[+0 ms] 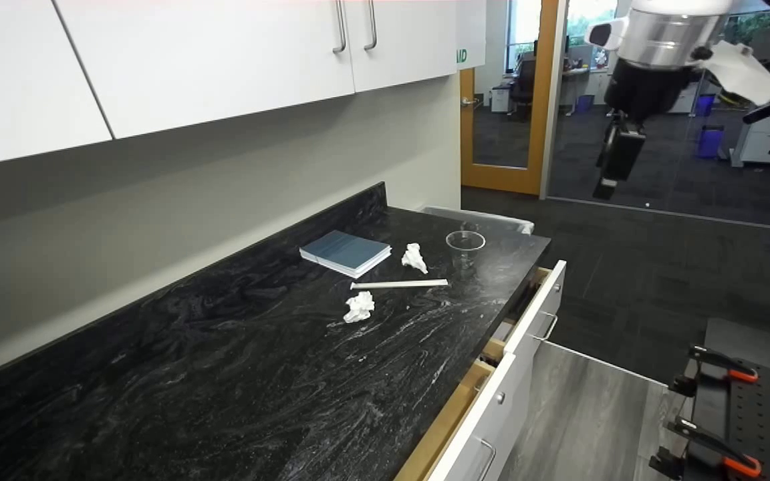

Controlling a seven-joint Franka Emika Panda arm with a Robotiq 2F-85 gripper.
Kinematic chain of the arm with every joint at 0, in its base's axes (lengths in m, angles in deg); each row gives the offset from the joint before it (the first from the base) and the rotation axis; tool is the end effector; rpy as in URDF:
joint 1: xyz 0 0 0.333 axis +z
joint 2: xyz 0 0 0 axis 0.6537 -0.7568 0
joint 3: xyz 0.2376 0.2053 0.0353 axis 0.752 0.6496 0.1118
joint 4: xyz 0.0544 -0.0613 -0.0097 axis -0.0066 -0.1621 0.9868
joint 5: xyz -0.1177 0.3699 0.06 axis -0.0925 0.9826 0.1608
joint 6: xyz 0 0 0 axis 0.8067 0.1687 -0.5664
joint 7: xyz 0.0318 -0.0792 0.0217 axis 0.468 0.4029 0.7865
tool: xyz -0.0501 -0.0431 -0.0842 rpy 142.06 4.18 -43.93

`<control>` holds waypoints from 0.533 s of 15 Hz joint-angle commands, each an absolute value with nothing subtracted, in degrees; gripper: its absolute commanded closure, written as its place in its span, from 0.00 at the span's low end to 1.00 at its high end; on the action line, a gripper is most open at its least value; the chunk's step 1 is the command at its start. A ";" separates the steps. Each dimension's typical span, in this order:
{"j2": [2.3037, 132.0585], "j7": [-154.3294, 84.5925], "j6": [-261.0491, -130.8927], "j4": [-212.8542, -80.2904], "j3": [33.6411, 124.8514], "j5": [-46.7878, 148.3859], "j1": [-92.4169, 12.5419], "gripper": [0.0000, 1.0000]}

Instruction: Move the cup slightly to the left

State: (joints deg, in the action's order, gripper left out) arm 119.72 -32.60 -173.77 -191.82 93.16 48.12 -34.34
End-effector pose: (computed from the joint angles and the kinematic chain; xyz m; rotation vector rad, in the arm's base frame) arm 0.3651 0.1110 0.5489 2.9355 0.3711 0.3070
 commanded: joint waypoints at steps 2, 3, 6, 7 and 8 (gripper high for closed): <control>104.84 -25.34 -176.10 -178.50 86.54 47.52 -36.70 0.00; 101.83 -23.79 -176.99 -176.78 85.51 47.63 -36.92 0.00; 103.13 -23.74 -176.40 -178.56 84.94 48.16 -36.96 0.00; 101.00 -23.61 -176.43 -177.26 84.76 48.17 -37.04 0.00; 99.70 -23.61 -176.43 -176.40 84.78 48.17 -37.04 0.00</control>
